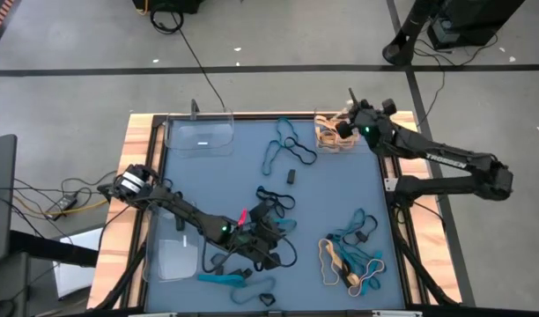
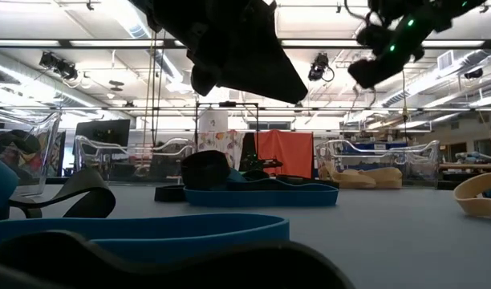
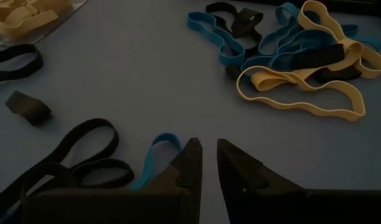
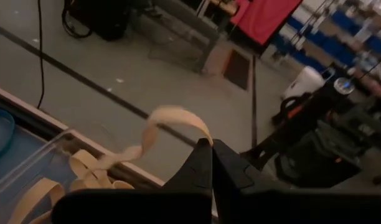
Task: Sort rubber bands into baskets
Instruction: Put the yellow rubber band into the top right transparent bin
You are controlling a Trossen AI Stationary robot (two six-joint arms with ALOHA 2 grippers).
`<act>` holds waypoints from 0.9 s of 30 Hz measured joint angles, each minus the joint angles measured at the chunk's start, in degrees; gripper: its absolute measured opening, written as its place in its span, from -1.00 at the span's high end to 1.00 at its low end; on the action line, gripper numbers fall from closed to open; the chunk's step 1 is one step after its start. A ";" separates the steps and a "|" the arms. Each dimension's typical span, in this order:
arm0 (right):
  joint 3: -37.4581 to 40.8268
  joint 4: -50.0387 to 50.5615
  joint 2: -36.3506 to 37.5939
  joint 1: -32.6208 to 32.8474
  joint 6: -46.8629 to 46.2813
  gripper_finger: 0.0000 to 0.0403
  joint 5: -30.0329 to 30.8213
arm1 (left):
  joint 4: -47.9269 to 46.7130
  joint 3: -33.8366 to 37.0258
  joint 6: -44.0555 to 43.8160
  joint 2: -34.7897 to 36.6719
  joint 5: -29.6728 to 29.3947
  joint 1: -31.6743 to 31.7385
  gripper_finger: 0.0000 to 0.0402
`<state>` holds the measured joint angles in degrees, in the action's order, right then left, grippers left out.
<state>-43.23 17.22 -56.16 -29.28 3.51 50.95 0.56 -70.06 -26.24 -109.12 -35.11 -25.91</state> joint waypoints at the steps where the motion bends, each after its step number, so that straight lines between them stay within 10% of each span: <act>1: 0.35 -1.04 -0.79 -1.75 0.06 0.97 -1.74 | 0.00 0.00 0.00 0.00 0.00 -0.04 0.74; 27: 3.60 -7.91 -16.61 -10.46 -6.65 0.58 -28.88 | 0.50 0.00 -2.32 0.00 -0.22 -0.09 0.74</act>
<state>-39.63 9.31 -72.76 -39.74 -3.14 22.07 1.06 -70.06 -28.56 -109.12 -35.33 -26.00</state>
